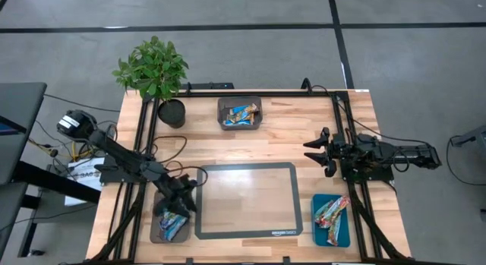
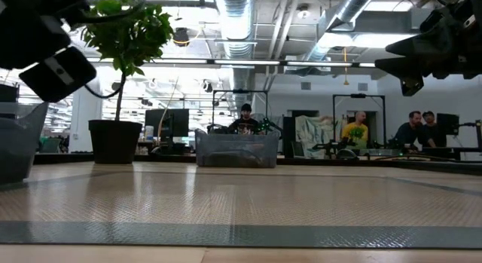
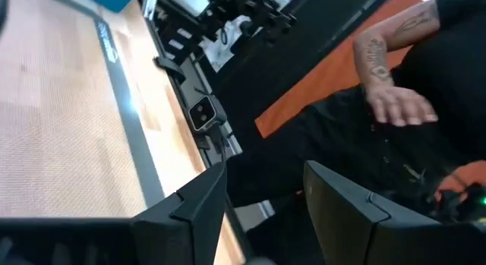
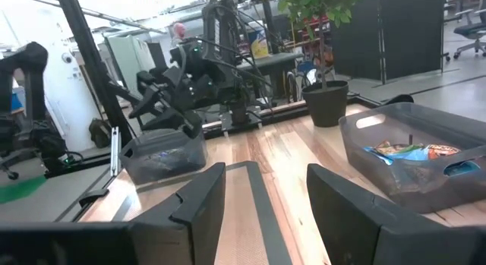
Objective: Pick and place Granola Bars by type
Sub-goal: Return To Home Position
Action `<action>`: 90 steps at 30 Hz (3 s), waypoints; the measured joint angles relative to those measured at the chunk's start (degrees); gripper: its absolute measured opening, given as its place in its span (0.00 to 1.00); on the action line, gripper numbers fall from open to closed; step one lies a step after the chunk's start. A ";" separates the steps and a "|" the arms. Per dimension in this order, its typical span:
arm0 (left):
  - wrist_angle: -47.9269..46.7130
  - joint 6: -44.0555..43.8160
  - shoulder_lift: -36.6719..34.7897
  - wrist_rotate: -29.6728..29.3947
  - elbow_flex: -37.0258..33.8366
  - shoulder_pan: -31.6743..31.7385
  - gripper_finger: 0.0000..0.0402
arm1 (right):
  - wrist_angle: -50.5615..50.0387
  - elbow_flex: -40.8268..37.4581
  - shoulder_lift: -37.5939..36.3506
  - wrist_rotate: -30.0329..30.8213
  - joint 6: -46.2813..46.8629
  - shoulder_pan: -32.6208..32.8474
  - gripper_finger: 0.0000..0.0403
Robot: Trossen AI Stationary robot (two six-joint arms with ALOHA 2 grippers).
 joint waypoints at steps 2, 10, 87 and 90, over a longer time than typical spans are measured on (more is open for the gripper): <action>-0.67 2.55 -2.72 -0.02 -1.99 -0.37 0.42 | 0.00 0.00 0.00 0.00 0.00 0.00 0.44; -5.26 7.83 -14.24 -0.55 -8.23 -1.44 0.42 | -0.02 0.00 0.00 0.02 0.00 0.00 0.44; -46.39 32.35 -59.84 -7.76 -8.21 26.43 0.42 | -0.02 0.00 0.00 0.06 -0.02 -0.01 0.44; -47.64 33.61 -59.78 -8.16 -8.23 26.43 0.42 | -0.02 0.00 0.02 0.07 -0.02 -0.02 0.44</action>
